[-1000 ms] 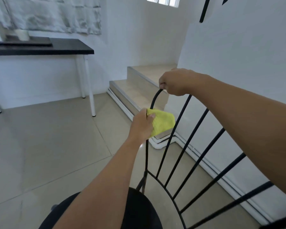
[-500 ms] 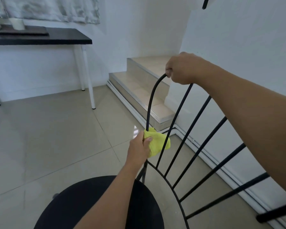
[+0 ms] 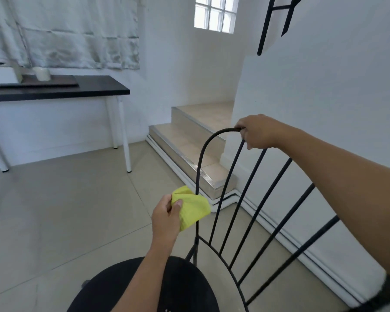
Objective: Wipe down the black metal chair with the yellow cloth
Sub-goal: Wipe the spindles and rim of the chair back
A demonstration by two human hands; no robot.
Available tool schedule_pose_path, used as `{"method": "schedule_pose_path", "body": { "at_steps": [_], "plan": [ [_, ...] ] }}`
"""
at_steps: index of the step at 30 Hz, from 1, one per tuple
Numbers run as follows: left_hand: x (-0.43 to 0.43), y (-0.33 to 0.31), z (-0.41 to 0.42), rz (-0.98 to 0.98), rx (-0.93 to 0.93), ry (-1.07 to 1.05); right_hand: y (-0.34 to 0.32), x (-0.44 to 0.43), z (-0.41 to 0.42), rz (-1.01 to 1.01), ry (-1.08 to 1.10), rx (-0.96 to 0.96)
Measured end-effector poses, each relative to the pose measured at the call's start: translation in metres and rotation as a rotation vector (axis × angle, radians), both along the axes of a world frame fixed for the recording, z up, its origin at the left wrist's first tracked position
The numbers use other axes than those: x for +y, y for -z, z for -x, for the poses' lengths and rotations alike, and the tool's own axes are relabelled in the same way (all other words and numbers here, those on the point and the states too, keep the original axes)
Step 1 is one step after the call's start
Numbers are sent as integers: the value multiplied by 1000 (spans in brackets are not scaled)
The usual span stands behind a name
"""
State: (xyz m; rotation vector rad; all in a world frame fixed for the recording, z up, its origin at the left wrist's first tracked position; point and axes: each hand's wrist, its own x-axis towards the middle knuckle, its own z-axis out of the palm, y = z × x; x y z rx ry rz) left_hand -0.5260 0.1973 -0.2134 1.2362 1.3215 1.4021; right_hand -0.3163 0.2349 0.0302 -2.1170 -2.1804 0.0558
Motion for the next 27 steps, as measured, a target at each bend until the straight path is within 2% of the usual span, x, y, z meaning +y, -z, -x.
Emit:
{"method": "schedule_pose_path", "body": {
  "at_steps": [1, 4, 9, 11, 15, 19, 21, 25, 27],
  "plan": [
    [-2, -7, 0, -1, -37, 2, -2, -6, -5, 27, 7, 87],
    [-7, -29, -3, 3, -141, 14, -11, -28, -22, 111, 41, 562],
    [-7, -51, -11, -20, -222, 43, -5, -66, -65, 313, 55, 1158],
    [-8, -59, -16, -49, -209, 72, 10, -79, -82, 370, 20, 1330],
    [-6, -69, -28, -81, -159, 121, 49, -84, -96, 315, -22, 1661],
    [0, -79, -44, -96, -77, 118, 81, -73, -82, 61, -144, 1690],
    [3, -85, -53, -112, -45, 121, 87, -65, -72, -65, -107, 1707],
    [12, -98, -71, -174, 43, 112, 96, -57, -61, -57, -178, 1703],
    [19, -102, -83, -199, 107, 105, 98, -57, -58, -53, -202, 1782]
  ]
}}
